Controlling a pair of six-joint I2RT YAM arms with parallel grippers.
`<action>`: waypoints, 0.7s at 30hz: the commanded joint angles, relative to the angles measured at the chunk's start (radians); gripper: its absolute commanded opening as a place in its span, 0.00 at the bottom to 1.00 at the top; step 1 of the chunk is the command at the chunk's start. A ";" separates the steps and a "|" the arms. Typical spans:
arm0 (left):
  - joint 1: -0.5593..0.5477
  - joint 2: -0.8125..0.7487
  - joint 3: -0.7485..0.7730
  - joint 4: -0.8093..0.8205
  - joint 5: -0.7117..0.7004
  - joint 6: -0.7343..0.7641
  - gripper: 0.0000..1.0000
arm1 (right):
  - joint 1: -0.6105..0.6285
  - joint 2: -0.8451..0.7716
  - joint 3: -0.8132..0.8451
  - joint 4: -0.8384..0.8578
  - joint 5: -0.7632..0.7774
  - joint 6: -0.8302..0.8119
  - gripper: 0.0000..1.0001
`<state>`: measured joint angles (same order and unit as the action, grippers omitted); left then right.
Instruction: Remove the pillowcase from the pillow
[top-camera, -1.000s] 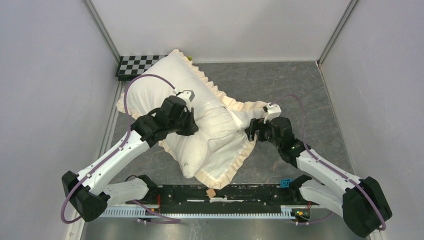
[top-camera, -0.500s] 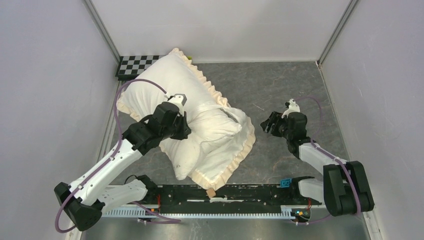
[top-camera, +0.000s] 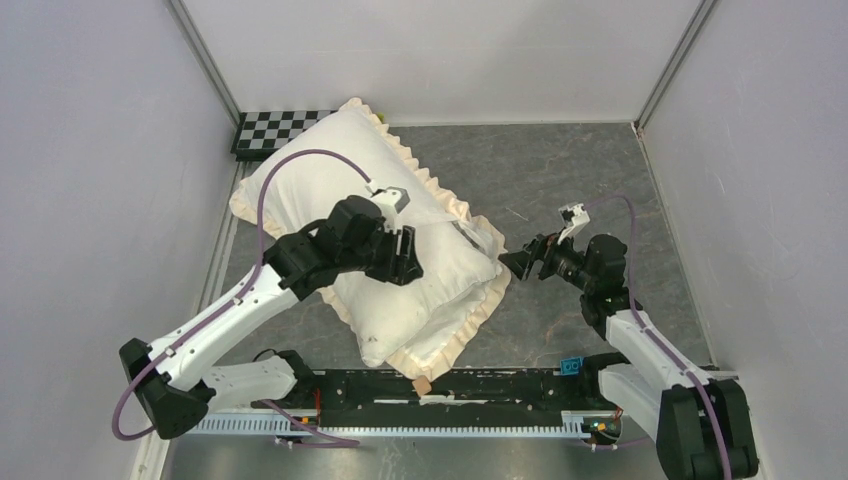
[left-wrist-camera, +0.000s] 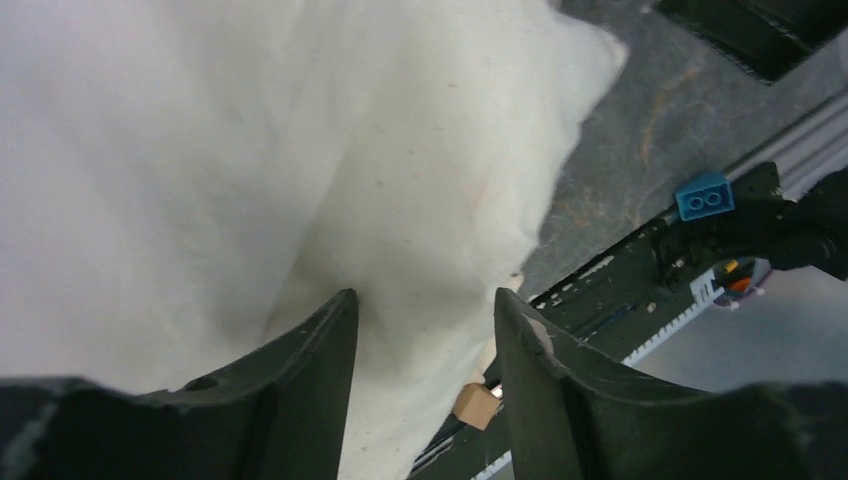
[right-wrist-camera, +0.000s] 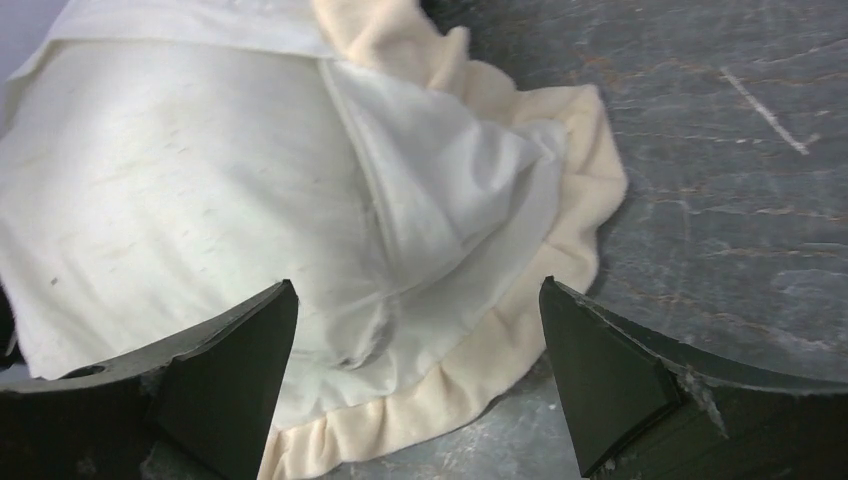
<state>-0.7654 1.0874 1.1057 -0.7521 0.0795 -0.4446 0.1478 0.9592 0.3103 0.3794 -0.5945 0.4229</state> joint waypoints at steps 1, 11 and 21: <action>-0.101 0.000 0.094 0.019 -0.054 0.032 0.68 | 0.070 -0.112 -0.044 -0.037 -0.028 0.026 0.98; -0.200 0.079 0.237 -0.139 -0.561 0.060 0.83 | 0.324 -0.172 -0.045 -0.037 0.085 0.184 0.98; -0.002 0.131 0.183 -0.060 -0.446 0.112 0.82 | 0.647 -0.201 -0.111 -0.016 0.557 0.516 0.98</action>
<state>-0.8089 1.2034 1.3087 -0.8661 -0.3923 -0.3908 0.7067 0.7521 0.2024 0.3485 -0.2726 0.7471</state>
